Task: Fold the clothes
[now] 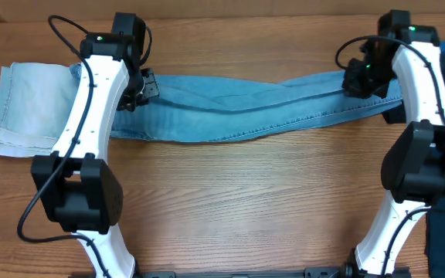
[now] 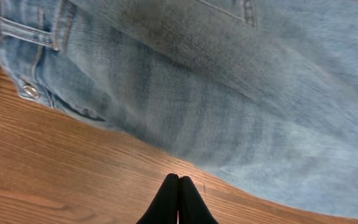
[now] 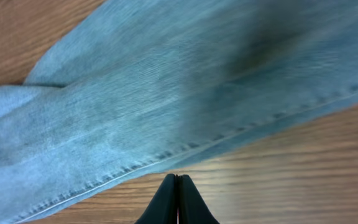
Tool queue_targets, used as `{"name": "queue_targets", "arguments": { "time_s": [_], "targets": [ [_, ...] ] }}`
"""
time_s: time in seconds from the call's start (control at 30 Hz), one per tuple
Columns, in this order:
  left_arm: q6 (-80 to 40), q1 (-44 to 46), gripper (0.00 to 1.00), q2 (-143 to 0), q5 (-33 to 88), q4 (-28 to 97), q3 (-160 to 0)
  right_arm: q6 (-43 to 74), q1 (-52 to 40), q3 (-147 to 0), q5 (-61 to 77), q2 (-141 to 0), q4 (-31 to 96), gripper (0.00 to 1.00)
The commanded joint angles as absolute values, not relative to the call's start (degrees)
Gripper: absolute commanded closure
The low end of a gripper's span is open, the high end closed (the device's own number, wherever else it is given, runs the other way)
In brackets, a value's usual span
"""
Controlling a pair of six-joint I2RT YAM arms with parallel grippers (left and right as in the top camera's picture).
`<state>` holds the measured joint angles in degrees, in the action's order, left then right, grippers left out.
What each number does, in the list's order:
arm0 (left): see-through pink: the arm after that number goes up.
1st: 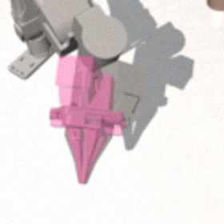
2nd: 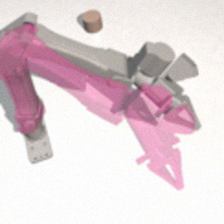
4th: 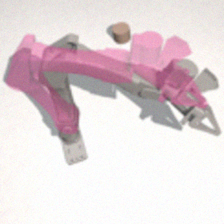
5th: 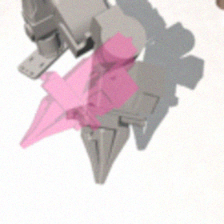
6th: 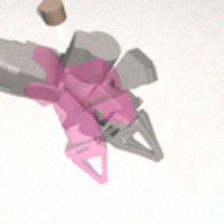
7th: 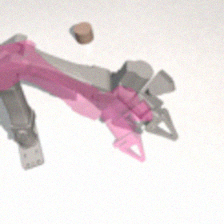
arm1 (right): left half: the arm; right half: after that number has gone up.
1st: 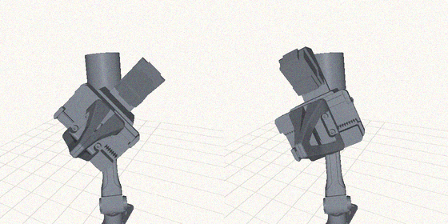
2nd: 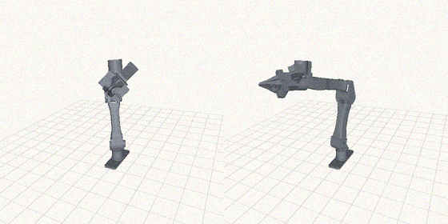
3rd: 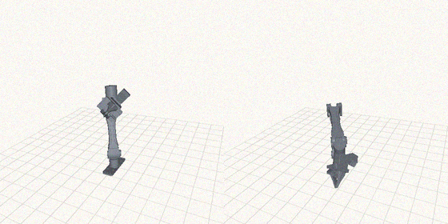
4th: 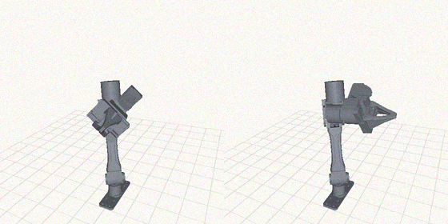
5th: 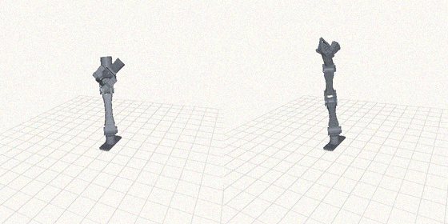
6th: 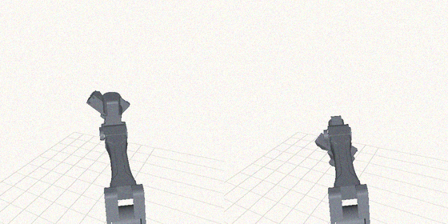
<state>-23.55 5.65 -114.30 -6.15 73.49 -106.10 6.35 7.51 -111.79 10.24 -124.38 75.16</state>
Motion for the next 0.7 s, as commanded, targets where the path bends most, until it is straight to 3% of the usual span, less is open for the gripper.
{"name": "queue_targets", "arguments": {
  "time_s": [0.0, 0.67],
  "targets": [
    [-22.46, 6.04, 0.96, -117.99, -6.07, 73.47, -105.89, 5.52, 6.11, -108.42, 10.39, -124.22, 73.3, 0.96],
    [-22.5, 6.02, 0.96, -126.32, -8.86, 63.11, -104.99, 5.5, 4.56, -94.13, 10.37, -124.25, 54.0, 0.96]
  ]
}}
